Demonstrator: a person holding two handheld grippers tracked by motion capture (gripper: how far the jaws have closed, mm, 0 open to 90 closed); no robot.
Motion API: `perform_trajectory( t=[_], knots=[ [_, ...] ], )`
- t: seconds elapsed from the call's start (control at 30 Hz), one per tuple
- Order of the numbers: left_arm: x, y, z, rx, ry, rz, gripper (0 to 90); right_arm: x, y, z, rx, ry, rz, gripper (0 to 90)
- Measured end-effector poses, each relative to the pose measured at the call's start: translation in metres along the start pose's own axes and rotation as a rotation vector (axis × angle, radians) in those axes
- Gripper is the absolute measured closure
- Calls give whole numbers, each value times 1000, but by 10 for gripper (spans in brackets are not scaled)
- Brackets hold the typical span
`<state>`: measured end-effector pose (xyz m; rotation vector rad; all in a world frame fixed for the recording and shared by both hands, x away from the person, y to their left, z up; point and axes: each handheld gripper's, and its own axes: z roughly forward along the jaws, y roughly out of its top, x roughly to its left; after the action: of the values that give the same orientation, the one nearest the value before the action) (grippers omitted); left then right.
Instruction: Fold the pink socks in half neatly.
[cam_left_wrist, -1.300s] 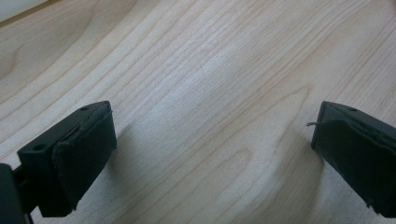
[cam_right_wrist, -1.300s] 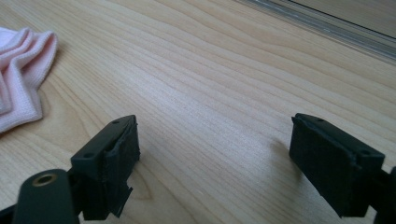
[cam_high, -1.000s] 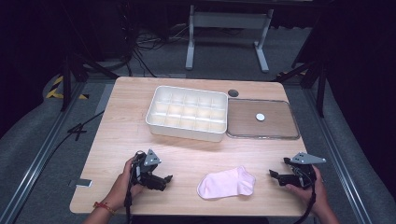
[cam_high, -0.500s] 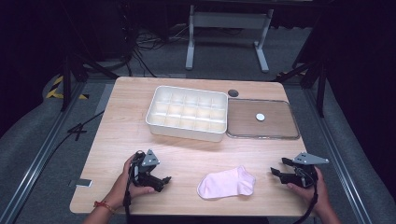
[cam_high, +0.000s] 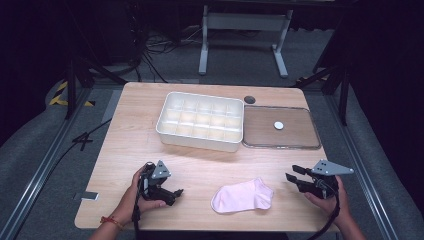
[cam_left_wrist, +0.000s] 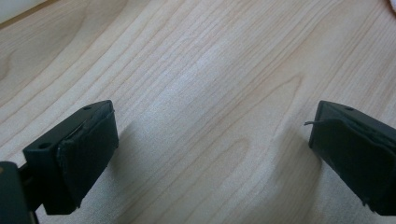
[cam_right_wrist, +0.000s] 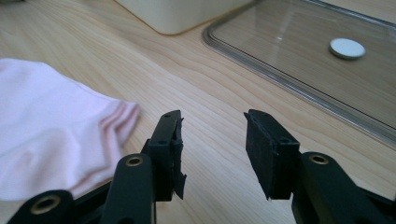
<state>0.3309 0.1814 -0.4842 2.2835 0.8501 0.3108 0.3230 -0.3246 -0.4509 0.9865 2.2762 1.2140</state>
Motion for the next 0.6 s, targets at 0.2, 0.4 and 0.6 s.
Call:
perform_trajectory(
  t=[0.2, 0.4, 0.6],
  knots=[
    [0, 0, 0, 0, 2, 0, 16, 18, 18, 2, -16, 49, -48, 595],
    [-1, 1, 0, 7, 5, -9, 12, 43, 34, 16, -20, 114, -113, 680],
    [-2, 2, 0, 10, 7, -9, 26, 63, 40, 34, 6, 185, -145, 689]
  ],
)
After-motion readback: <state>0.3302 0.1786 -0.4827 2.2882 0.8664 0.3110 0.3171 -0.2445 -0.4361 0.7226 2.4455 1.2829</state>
